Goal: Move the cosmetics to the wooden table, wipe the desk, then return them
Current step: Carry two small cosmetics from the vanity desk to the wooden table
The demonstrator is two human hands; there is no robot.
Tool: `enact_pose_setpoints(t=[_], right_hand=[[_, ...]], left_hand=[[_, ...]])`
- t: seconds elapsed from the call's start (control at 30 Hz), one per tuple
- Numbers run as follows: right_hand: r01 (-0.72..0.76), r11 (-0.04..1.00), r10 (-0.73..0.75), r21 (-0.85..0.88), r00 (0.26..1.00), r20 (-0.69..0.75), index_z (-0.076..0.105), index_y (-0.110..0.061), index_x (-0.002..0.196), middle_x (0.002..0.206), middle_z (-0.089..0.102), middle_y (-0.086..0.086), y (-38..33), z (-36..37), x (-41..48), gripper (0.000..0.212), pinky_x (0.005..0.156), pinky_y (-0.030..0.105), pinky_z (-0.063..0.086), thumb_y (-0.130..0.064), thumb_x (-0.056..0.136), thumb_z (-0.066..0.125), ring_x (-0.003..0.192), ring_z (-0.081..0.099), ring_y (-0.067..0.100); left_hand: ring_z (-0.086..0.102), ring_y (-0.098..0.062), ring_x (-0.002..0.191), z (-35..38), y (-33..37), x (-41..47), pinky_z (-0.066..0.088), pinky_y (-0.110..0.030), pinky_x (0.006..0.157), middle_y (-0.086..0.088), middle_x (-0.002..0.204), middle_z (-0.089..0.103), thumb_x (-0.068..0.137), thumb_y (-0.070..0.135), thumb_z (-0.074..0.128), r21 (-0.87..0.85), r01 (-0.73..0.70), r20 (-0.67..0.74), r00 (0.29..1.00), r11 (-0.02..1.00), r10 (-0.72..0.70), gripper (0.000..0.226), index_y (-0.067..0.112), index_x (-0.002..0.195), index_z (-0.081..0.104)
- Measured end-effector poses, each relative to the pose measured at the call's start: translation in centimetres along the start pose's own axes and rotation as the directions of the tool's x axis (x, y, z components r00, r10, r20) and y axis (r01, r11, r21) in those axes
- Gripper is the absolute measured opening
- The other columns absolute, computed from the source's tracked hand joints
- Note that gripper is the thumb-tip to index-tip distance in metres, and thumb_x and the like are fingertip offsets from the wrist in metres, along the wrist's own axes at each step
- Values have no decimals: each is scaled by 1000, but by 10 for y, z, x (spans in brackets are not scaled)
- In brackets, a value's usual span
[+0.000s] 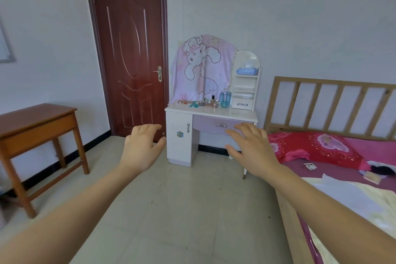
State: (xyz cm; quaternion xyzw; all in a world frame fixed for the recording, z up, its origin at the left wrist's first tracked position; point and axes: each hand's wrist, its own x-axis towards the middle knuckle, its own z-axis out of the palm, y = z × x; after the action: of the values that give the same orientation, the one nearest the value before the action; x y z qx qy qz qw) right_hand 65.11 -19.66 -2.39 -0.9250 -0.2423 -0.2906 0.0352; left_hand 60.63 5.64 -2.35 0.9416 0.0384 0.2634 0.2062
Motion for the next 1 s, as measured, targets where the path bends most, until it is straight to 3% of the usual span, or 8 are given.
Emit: enact_pose_setpoints(t=[0.1, 0.27, 0.47, 0.63, 0.73, 0.83, 0.93, 1.0], right_hand=[[9, 1000, -8, -9, 999, 43, 70, -16, 94, 93, 69, 7, 9, 33, 25, 44, 67, 44, 52, -41, 76, 38, 89, 67, 29], [35, 998, -31, -47, 997, 66, 70, -18, 95, 93, 69, 5, 18, 80, 74, 45, 67, 43, 52, -42, 76, 37, 88, 67, 28], [7, 997, -15, 82, 995, 99, 49, -19, 130, 135, 46, 6, 12, 132, 177, 67, 102, 41, 22, -51, 79, 20, 130, 33, 25], [51, 999, -52, 17, 999, 17, 68, -14, 101, 100, 68, 8, -7, 180, 259, 47, 76, 46, 48, -41, 78, 37, 97, 63, 31], [57, 998, -55, -31, 996, 66, 70, -17, 95, 92, 70, 6, -7, 210, 291, 44, 68, 43, 52, -41, 75, 38, 88, 67, 27], [59, 998, -57, -18, 995, 83, 69, -17, 100, 100, 68, 9, 6, 241, 316, 45, 76, 46, 49, -41, 77, 38, 97, 64, 29], [-6, 999, -3, 52, 986, 166, 52, -17, 127, 132, 49, 9, 24, 265, 345, 47, 101, 43, 26, -40, 88, 38, 129, 37, 28], [6, 999, -13, 52, 991, 136, 47, -17, 132, 136, 44, 10, 39, 288, 364, 47, 103, 41, 21, -39, 91, 40, 132, 31, 27]], left_hand=[[32, -23, 129, 25, -20, 26, 27, -38, 102, -2, 136, 47, 92, 34, 44, 49, 5, 55, 998, 999, -7, 43, 15, 131, 45], [37, -22, 125, 51, -57, 75, 30, -38, 98, 1, 130, 52, 64, 59, 10, 153, -106, 66, 993, 983, 96, 87, 15, 126, 51], [35, -21, 126, 70, -118, 166, 29, -37, 98, 0, 130, 51, 83, 45, 34, 125, -74, 35, 997, 989, 70, 54, 15, 124, 53], [35, -21, 125, 86, -167, 252, 29, -37, 98, 1, 129, 52, 92, 35, 45, 101, -62, 7, 998, 993, 62, 38, 14, 122, 54], [35, -21, 125, 111, -186, 289, 29, -36, 99, 1, 128, 53, 92, 33, 45, 69, -49, 23, 999, 996, 48, 36, 14, 121, 55], [34, -20, 126, 139, -196, 320, 28, -36, 100, 2, 129, 52, 93, 31, 46, 53, -62, 59, 997, 997, 59, 34, 15, 122, 54], [34, -20, 126, 167, -201, 354, 28, -35, 99, 2, 129, 51, 93, 32, 45, 41, -62, 83, 995, 997, 58, 35, 15, 122, 53], [35, -21, 125, 183, -203, 379, 29, -36, 98, 2, 127, 53, 85, 42, 36, 54, -76, 89, 993, 996, 71, 49, 15, 121, 54]])
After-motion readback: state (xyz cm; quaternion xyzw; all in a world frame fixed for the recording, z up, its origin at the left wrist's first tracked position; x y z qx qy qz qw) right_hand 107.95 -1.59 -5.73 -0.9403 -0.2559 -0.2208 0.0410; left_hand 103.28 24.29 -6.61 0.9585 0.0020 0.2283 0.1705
